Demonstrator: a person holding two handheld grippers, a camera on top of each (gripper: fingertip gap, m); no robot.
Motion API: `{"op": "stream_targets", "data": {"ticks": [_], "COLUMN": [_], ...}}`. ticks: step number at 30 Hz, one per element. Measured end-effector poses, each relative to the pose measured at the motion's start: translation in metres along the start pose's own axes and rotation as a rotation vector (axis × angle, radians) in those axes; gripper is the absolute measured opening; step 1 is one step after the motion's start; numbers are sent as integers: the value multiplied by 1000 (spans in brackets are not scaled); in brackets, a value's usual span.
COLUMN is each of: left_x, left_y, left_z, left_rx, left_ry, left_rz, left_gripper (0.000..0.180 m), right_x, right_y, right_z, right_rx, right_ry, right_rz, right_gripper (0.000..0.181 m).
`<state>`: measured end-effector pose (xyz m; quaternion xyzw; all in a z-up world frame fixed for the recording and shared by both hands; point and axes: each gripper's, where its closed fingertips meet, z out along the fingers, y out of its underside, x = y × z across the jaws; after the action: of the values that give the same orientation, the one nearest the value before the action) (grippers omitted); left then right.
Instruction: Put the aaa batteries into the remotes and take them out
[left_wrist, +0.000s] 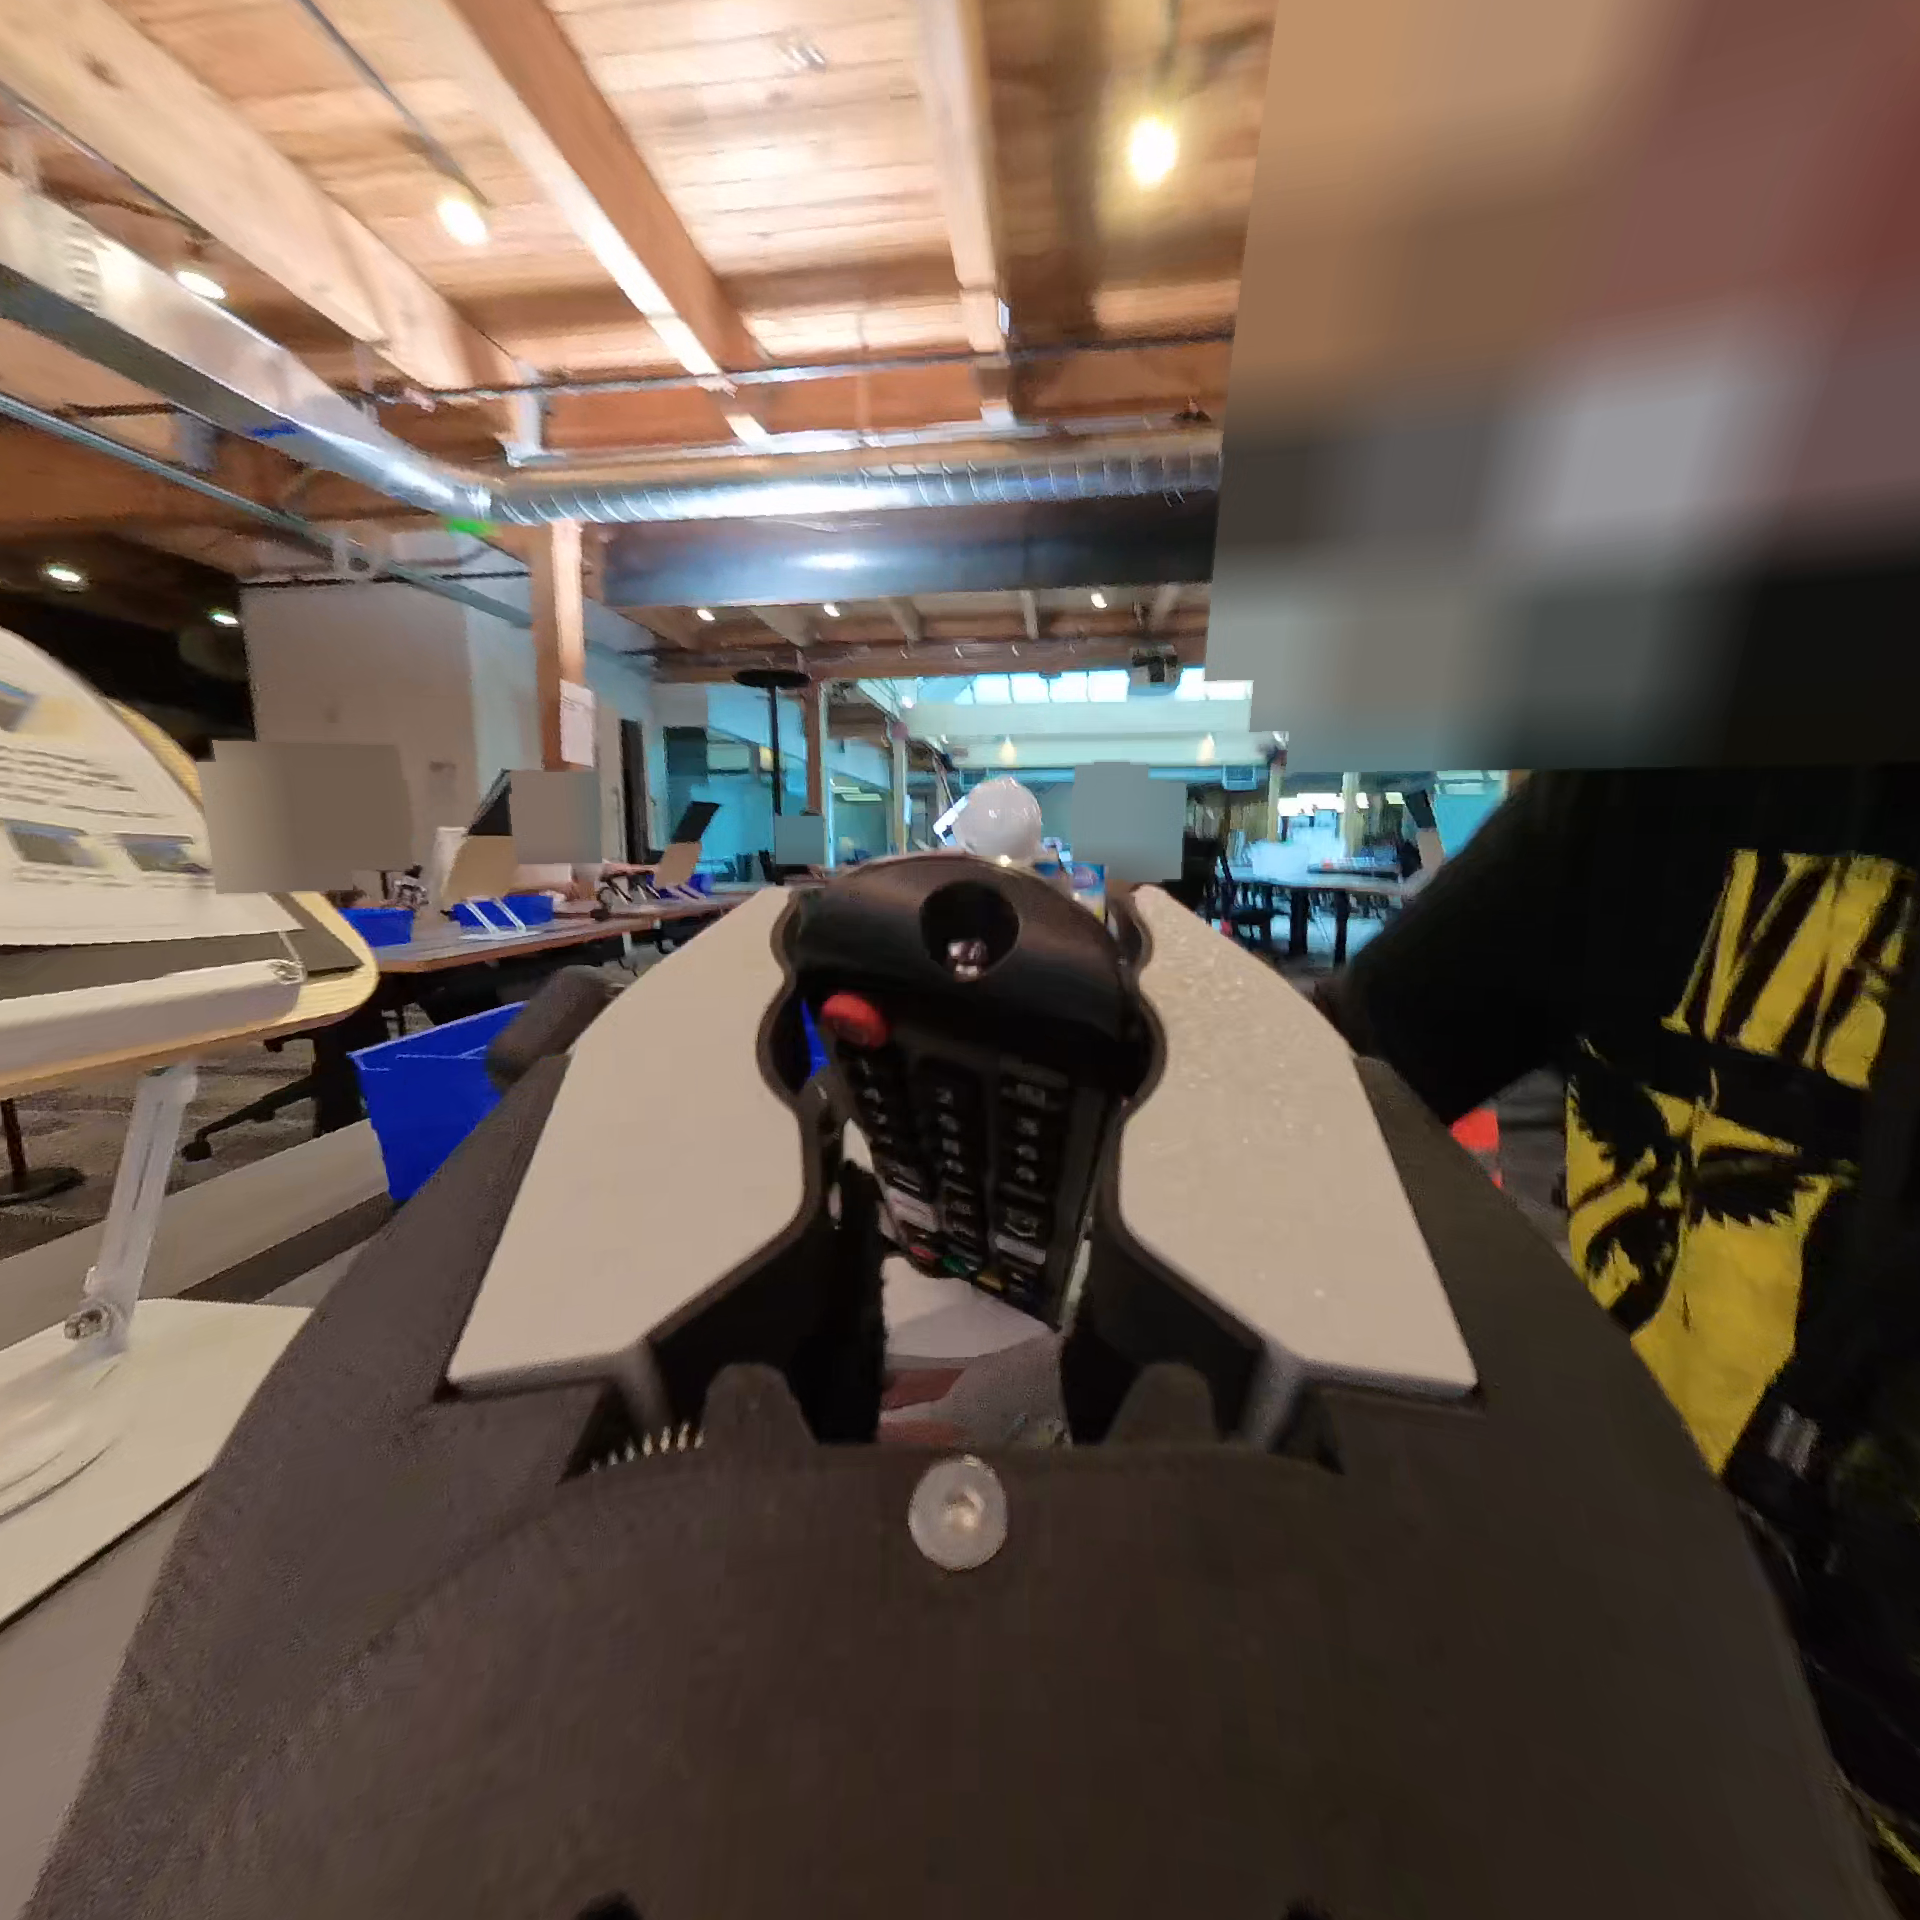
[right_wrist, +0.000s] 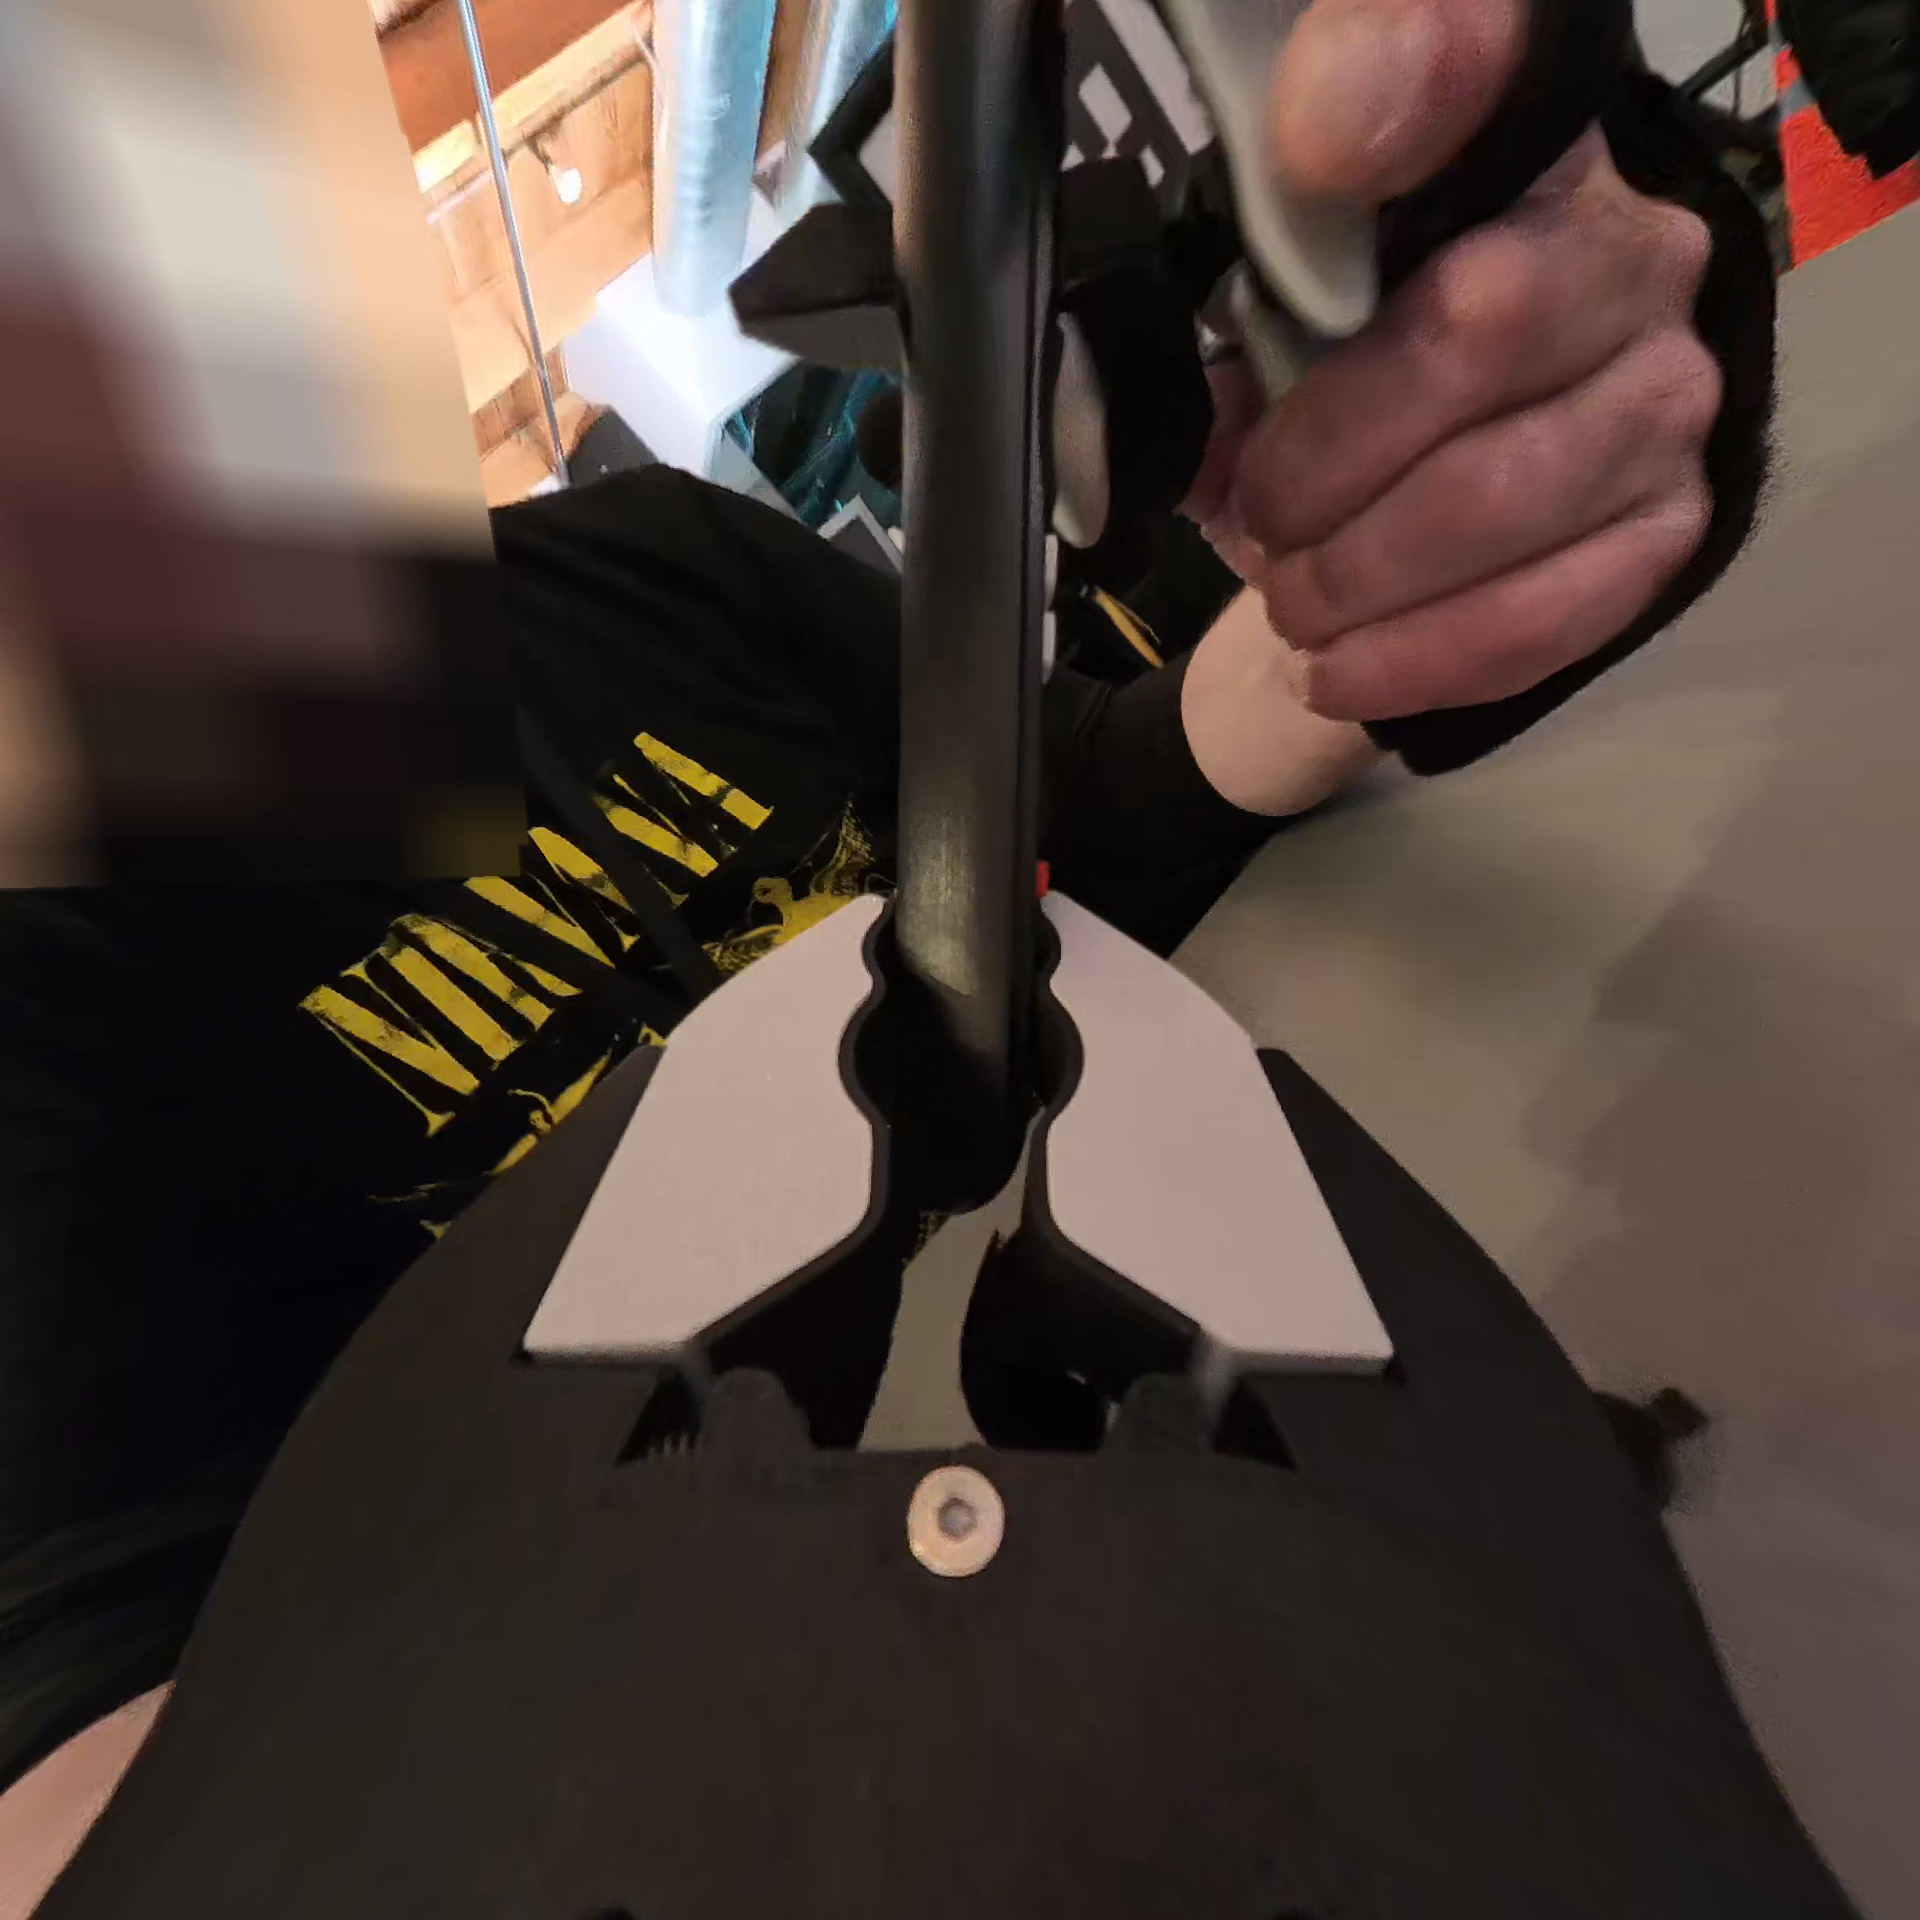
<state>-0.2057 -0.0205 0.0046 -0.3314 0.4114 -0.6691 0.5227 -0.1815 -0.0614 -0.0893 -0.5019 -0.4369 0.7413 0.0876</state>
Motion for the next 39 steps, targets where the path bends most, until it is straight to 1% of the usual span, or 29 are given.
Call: {"op": "stream_targets", "data": {"ticks": [4,7,8,9,10,11,12,13,14,15,16,17,19,21,23,24,29,32,34,35,37,39], "left_x": [13,9,5,1,-4,-10,-17,-23,-28,-32,-37,-41,-47,-50,-53,-54,-56,-56,-56,-56,-56,-56], "left_y": [-4,-11,-16,-22,-27,-30,-32,-34,-36,-37,-38,-39,-43,-47,-48,-49,-47,-46,-47,-48,-53,-59], "left_z": [-5,-11,-15,-21,-27,-33,-39,-46,-52,-58,-64,-70,-80,-88,-92,-94,-92,-91,-92,-92,-95,-99], "left_rx": [31,60,85,124,151,162,161,161,162,162,164,168,188,209,220,225,217,221,229,237,267,312], "left_ry": [66,33,13,0,-15,-46,-79,-103,-117,-129,-142,-158,-190,-204,-215,-215,-209,-202,-200,-201,-202,-211], "left_rz": [35,37,33,19,7,6,8,5,-1,-3,-4,-9,-12,-12,-18,-21,-33,-42,-45,-46,-46,-48], "left_gripper": [56,54,54,54,54,54,54,54,54,54,53,53,53,53,52,52,52,52,52,52,52,52], "right_x": [8,15,16,22,28,33,42,54,68,82,93,99,116,132,150,156,172,176,176,173,162,131], "right_y": [-2,-12,-17,-22,-26,-27,-26,-22,-16,-9,-6,-4,-8,-11,-10,-8,-2,2,2,1,-16,-49], "right_z": [7,10,9,6,0,-8,-21,-36,-52,-70,-82,-86,-96,-103,-114,-117,-120,-115,-114,-108,-92,-63], "right_rx": [-45,-29,-25,-13,-7,-21,-55,-113,-207,-333,-415,-493,-640,-753,-849,-889,-987,-964,-935,-880,-693,-418], "right_ry": [-31,7,27,91,174,250,355,486,628,773,875,910,1025,1068,1113,1105,1052,989,967,943,912,818], "right_rz": [42,29,26,3,-37,-73,-105,-152,-205,-264,-305,-331,-443,-490,-493,-489,-426,-373,-348,-324,-324,-375], "right_gripper": [21,24,36,49,52,51,41,28,12,11,18,13,13,11,20,19,15,10,10,10,10,10]}}
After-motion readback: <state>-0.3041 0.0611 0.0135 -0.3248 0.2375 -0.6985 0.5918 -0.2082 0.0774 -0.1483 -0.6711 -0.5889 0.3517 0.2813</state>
